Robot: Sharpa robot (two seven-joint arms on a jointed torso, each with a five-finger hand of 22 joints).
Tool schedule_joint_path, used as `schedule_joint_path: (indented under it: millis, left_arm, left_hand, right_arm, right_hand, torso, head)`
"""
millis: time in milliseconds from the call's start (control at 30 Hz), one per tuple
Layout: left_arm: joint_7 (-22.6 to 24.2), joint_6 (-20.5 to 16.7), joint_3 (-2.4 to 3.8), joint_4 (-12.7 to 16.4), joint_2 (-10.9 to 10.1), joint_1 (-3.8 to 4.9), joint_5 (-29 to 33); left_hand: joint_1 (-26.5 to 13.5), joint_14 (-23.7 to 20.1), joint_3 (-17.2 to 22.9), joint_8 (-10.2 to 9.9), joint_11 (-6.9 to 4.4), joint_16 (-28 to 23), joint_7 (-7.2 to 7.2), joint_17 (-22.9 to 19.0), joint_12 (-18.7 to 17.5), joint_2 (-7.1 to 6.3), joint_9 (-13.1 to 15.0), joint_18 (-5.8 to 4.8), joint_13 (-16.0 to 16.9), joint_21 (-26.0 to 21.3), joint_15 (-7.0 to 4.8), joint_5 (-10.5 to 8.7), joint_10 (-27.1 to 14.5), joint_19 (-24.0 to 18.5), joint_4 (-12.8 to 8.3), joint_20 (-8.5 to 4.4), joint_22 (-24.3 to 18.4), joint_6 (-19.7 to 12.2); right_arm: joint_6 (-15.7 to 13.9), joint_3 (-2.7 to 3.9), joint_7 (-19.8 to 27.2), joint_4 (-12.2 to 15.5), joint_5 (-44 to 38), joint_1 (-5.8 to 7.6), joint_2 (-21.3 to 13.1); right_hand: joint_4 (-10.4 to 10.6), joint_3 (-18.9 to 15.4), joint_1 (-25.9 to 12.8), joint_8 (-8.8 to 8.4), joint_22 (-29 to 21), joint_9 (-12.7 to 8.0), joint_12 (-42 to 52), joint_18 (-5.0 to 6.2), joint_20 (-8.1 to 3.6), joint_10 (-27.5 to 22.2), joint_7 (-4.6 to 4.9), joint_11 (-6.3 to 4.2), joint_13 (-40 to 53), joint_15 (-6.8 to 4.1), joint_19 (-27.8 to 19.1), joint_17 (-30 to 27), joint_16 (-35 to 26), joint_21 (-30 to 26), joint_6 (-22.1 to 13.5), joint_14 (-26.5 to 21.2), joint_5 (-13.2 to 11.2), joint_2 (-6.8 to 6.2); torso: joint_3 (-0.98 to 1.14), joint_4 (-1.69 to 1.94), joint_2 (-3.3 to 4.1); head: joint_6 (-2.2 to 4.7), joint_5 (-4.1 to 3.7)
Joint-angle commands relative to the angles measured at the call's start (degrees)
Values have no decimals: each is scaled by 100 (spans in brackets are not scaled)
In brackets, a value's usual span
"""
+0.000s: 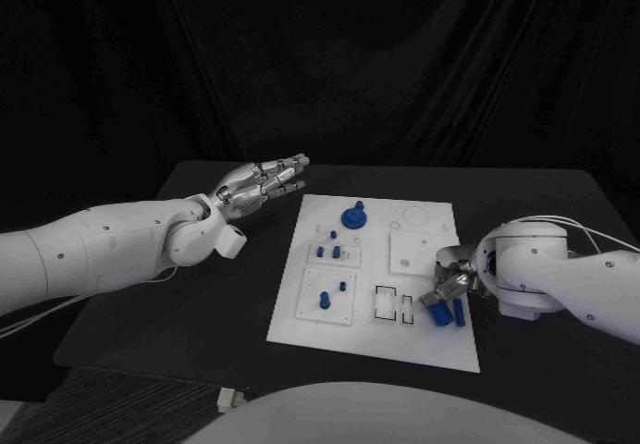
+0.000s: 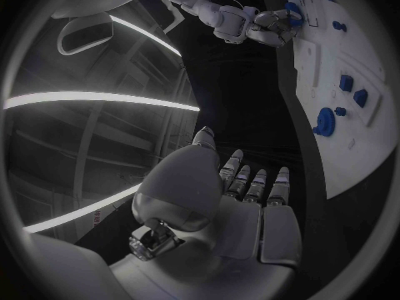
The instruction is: Assemble the parts on the task board
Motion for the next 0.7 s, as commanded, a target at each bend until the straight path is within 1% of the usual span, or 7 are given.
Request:
schedule_joint_path:
  millis: [33, 100, 167, 500, 600, 700]
  left_arm:
    - [309, 68, 6, 7, 0, -7, 41]
    - [306, 66, 6, 6, -3, -7, 41]
    - [305, 63, 6, 1, -5, -8, 41]
    - [306, 72, 6, -21, 6, -9, 41]
    - [306, 75, 6, -21, 9, -9, 41]
    - [308, 74, 6, -18, 4, -9, 41]
  left_hand:
    - [45, 8, 28, 20, 32, -22, 26, -8, 31, -6, 3, 107, 5, 21, -15, 20, -3, 7, -6, 36, 2, -7]
    - [45, 8, 28, 20, 32, -22, 26, -8, 31, -6, 3, 107, 5, 21, -15, 20, -3, 7, -6, 36, 2, -7]
    - [45, 8, 28, 20, 32, -22, 26, -8, 31, -6, 3, 107, 5, 21, -15, 20, -3, 7, -6, 36, 2, -7]
    - [50, 8, 31, 20, 36, -22, 29, -8, 38, -2, 3, 108, 7, 22, -17, 30, 5, 9, -8, 37, 8, -5]
    - [51, 8, 32, 20, 36, -22, 29, -8, 37, -1, 3, 108, 7, 23, -17, 32, 4, 10, -8, 37, 14, -6]
    - [51, 8, 32, 20, 36, -22, 29, -8, 37, -1, 3, 108, 7, 23, -17, 32, 4, 10, -8, 37, 14, -6]
  right_arm:
    - [-437, -12, 5, 21, 401, -33, -37]
    - [-563, -12, 32, 47, 573, -30, -75]
    - [-693, -11, 59, 77, 780, -17, -117]
    - [-1259, -11, 201, 223, 1592, 154, -187]
    - [-1347, -11, 224, 245, 1783, 178, -165]
    - [-1369, -11, 230, 241, 1915, 192, -119]
  right_hand:
    - [-786, 1218, -99, 89, 1120, 144, 14, 27, -11, 618, -18, -53, 1509, -54, 82, 1325, -36, -24, 40, 565, 268, -14]
    - [-822, 1283, -154, 117, 1117, 201, 14, 29, -14, 618, -20, -57, 1509, -57, 78, 1278, -60, -34, 31, 555, 326, -15]
    - [-871, 1371, -229, 162, 1117, 281, 14, 29, -20, 618, -27, -64, 1509, -64, 79, 1222, -90, -35, 24, 543, 433, -12]
    - [-901, 1454, -390, 237, 1101, 403, 14, 41, -29, 618, -42, -78, 1509, -75, 58, 1150, -129, -87, 27, 529, 452, 10]
    - [-902, 1481, -450, 263, 1107, 445, 14, 37, -34, 618, -49, -85, 1509, -81, 67, 1152, -128, -70, 22, 530, 461, 30]
    - [-901, 1495, -499, 271, 1107, 471, 14, 37, -38, 618, -47, -86, 1509, -84, 68, 1144, -132, -69, 1, 530, 447, 37]
  torso:
    - [-1, 1, 0]
    - [-1, 0, 2]
    - [0, 0, 2]
    - [-1, 0, -4]
    - [-1, 0, -6]
    - [-2, -2, -6]
  head:
    - [1, 4]
    - [1, 7]
    - [1, 6]
    - [1, -5]
    - [1, 3]
    - [1, 6]
